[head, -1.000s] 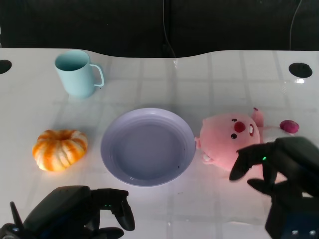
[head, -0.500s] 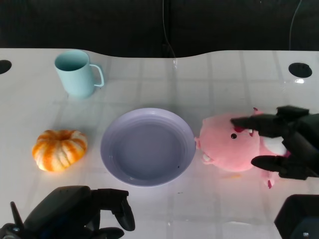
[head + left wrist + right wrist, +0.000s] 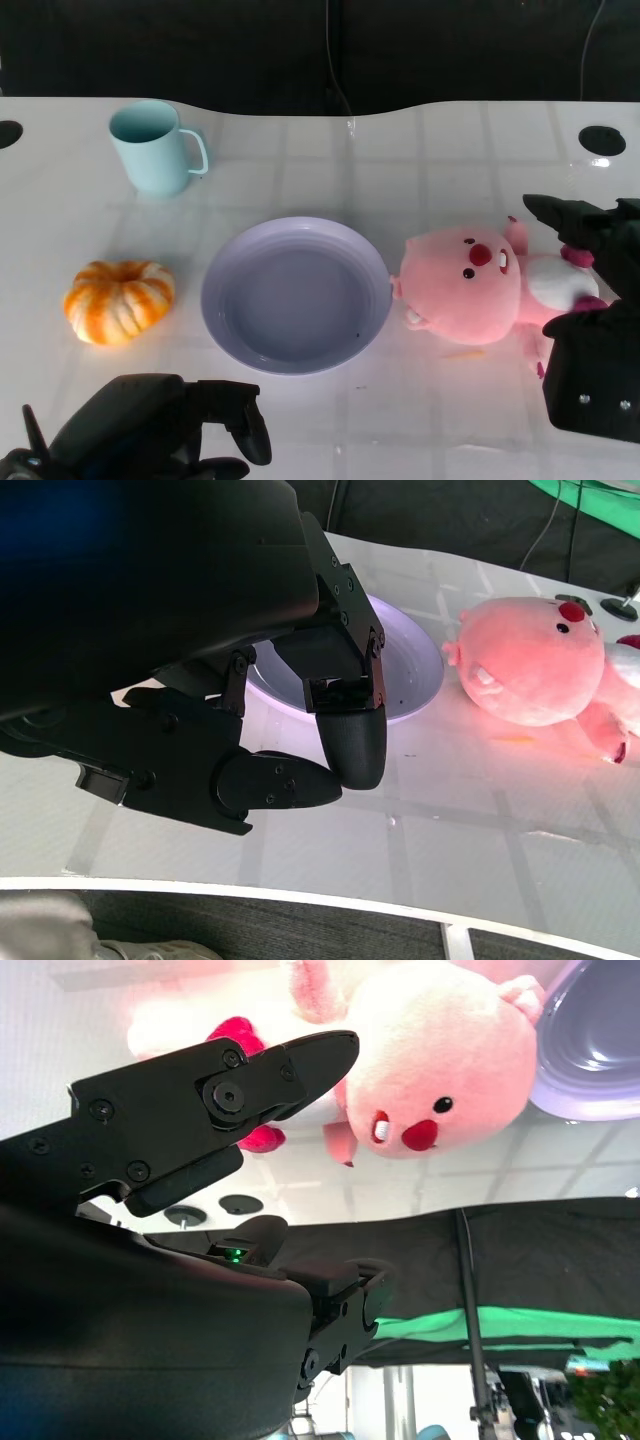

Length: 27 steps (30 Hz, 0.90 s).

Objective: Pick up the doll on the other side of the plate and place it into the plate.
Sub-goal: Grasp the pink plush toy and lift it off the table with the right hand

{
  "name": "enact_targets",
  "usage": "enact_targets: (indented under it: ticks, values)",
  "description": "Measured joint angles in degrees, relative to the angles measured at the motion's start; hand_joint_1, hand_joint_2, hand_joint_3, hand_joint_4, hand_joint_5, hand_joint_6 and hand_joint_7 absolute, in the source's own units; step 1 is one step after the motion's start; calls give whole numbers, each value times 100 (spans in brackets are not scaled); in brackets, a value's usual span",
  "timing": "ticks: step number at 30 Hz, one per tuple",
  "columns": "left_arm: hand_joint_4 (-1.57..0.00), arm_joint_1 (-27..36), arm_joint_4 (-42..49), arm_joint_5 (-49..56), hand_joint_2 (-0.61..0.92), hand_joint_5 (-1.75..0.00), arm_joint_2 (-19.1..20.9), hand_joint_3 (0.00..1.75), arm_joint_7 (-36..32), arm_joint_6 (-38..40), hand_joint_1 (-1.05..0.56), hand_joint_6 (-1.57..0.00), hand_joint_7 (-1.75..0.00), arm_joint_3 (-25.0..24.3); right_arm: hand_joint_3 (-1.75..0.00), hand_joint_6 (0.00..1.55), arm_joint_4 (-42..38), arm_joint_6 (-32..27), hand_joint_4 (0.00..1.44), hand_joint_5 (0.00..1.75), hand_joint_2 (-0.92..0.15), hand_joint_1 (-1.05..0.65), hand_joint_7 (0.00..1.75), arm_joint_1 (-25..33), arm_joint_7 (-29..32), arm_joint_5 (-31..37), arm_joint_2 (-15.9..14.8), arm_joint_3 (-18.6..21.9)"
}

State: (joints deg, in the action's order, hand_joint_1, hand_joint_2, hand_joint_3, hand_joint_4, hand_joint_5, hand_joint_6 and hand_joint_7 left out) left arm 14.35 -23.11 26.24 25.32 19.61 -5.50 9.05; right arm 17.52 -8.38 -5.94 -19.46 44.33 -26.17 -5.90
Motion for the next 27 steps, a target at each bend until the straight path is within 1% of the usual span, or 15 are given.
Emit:
enact_targets:
  ticks: [2, 8, 13, 19, 23, 27]
  values:
    - [-62, -2, -3, 16, 92, -160, -1, 36, 0, 30, -30, -69, -108, 2, 0, 17, -116, -39, 13, 41, -85, -69, 0, -116, -96, 1, -58, -37]
    - [-62, -6, -19, 29, 92, -159, -4, 36, 1, 52, -30, -69, -109, 20, 0, 19, -780, -14, 13, 37, -85, -70, 1, -395, -120, -3, -88, -264]
    - [-63, -11, -37, 28, 92, -161, -9, 35, 1, 93, -30, -70, -110, 46, 0, 21, -1645, 144, 16, 35, -86, -69, 2, -762, -10, 114, -157, -633]
    - [-64, -10, -50, 47, 92, -162, -16, 34, 0, 93, -29, -70, -110, 73, -1, 23, -2397, 181, 19, 33, -87, -70, 2, -1173, 153, 245, -137, -1010]
    - [-63, -2, -96, 54, 92, -161, -25, 34, -1, 97, -29, -70, -109, 81, 0, 27, -2940, 108, 27, 27, -89, -70, 2, -1549, 181, 349, -71, -1320]
    - [-63, 8, -128, 90, 92, -161, -34, 35, -2, 98, -29, -70, -109, 93, 0, 33, -3499, 175, 38, 24, -90, -72, 2, -1828, 376, 458, -27, -1585]
